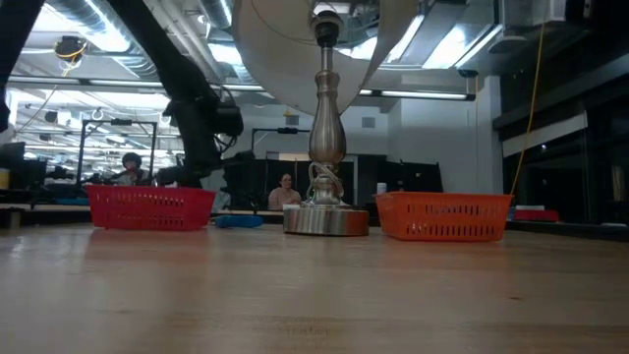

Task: Pick & Place School Supplies
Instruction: Put the blue hole puncher into the orange bin

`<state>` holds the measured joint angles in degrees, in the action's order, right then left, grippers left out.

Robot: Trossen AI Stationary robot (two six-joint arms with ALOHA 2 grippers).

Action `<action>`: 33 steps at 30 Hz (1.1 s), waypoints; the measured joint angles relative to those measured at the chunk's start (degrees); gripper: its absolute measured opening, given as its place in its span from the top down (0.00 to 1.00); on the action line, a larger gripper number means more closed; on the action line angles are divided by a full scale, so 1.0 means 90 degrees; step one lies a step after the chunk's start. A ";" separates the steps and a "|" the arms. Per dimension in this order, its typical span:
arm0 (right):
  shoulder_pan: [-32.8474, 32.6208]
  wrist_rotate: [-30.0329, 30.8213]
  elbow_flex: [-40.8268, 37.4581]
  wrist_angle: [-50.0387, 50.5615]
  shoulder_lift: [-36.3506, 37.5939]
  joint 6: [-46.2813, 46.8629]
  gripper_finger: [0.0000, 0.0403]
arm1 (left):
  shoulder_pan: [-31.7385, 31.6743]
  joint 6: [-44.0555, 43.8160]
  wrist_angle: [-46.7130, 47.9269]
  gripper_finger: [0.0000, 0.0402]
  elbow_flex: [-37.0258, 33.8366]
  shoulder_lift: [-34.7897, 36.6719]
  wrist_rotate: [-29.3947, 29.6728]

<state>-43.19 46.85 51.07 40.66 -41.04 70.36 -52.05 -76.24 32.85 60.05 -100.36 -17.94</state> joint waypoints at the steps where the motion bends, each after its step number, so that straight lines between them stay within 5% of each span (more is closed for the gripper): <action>1: -0.0037 0.0048 0.0000 0.0000 0.0000 0.0027 0.58 | 0.0026 -0.0068 -0.0011 0.38 0.0000 -0.0076 -0.0007; 15: -0.0445 0.0589 0.0000 0.0004 0.0000 0.0310 0.58 | 0.0115 -0.0786 -0.0538 0.40 0.0027 -0.0703 -0.0287; 26: -0.0647 0.0915 0.0000 0.0004 0.0000 0.0449 0.58 | -0.0049 -0.0428 -0.0591 0.80 0.0012 -0.0730 -0.0412; 33: -0.0647 0.0915 0.0000 0.0005 0.0000 0.0467 0.58 | -0.0051 -0.0012 -0.0596 0.83 0.0012 -0.0733 -0.0434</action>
<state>-49.01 55.09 51.07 40.71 -41.04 74.56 -52.51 -76.34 27.48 60.16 -106.96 -21.85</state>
